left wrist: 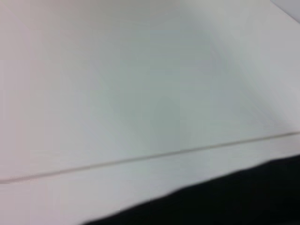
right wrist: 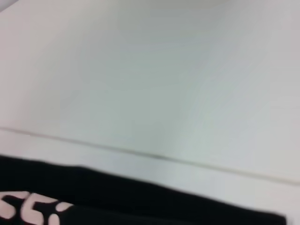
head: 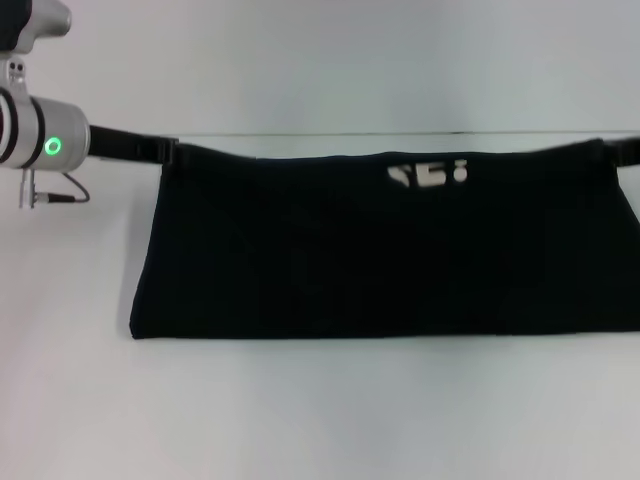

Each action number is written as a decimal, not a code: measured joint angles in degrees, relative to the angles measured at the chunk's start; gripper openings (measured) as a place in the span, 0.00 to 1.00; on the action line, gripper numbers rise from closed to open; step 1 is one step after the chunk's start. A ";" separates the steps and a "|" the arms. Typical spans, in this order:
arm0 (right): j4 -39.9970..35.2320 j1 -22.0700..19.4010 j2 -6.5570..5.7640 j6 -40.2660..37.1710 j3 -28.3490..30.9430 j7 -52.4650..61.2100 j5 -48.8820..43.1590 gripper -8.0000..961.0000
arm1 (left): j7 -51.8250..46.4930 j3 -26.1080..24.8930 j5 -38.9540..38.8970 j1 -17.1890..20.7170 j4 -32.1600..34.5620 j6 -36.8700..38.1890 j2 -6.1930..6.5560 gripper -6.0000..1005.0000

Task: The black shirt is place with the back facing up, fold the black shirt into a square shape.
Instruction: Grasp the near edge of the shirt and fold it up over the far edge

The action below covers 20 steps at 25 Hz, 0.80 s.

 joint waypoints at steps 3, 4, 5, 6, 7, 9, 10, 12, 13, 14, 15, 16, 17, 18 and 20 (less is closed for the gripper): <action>0.23 0.98 0.32 2.70 -0.02 -0.05 0.12 0.08 | -0.07 0.16 0.00 -0.46 -0.15 -2.74 -0.06 0.17; 0.24 1.19 0.42 3.37 -0.03 -0.06 0.18 0.09 | -0.07 0.16 -0.01 -0.53 -0.15 -3.60 -0.07 0.17; 0.26 1.34 0.51 3.96 -0.03 -0.06 0.21 0.09 | -0.05 0.16 -0.03 -0.61 -0.16 -4.32 -0.07 0.17; 0.28 1.48 0.58 4.65 -0.03 -0.06 0.22 0.09 | -0.02 0.16 -0.12 -0.73 -0.17 -4.99 -0.07 0.17; 0.35 1.61 0.64 5.33 -0.03 -0.06 0.23 0.09 | 0.05 0.16 -0.18 -0.91 -0.24 -5.67 -0.07 0.17; 0.62 1.88 0.72 6.29 -0.04 -0.08 0.41 0.10 | 0.23 0.16 -0.24 -1.47 -0.42 -6.78 -0.07 0.18; 0.77 1.96 0.72 6.70 -0.03 -0.14 0.53 0.10 | 0.28 0.16 -0.24 -1.75 -0.52 -7.16 -0.07 0.18; 1.18 2.14 0.75 7.38 -0.03 -0.36 0.79 0.11 | 0.37 0.18 -0.16 -2.20 -0.75 -7.79 -0.08 0.18; 1.50 2.23 0.78 7.58 -0.03 -0.51 0.88 0.11 | 0.44 0.21 -0.11 -2.32 -0.94 -8.15 -0.13 0.18; 2.01 2.33 0.80 8.08 -0.03 -0.76 1.01 0.11 | 0.57 0.27 -0.04 -2.48 -1.36 -8.74 -0.26 0.18; 2.79 2.41 0.84 9.04 -0.03 -1.17 1.36 0.11 | 0.76 0.28 -0.04 -2.55 -1.73 -9.35 -0.39 0.18; 2.79 2.41 0.84 9.04 -0.03 -1.17 1.36 0.12 | 0.99 0.30 -0.04 -2.59 -2.22 -10.05 -0.54 0.19; 3.16 2.41 0.86 9.53 -0.03 -1.42 1.63 0.12 | 1.12 0.31 -0.04 -2.60 -2.56 -10.47 -0.64 0.19; 3.55 2.42 0.88 10.00 -0.03 -1.71 1.97 0.12 | 1.38 0.33 -0.06 -2.61 -3.14 -11.20 -0.89 0.19; 4.13 2.43 1.00 10.83 -0.03 -2.18 2.64 0.13 | 1.79 0.33 -0.09 -2.61 -4.01 -12.53 -1.46 0.19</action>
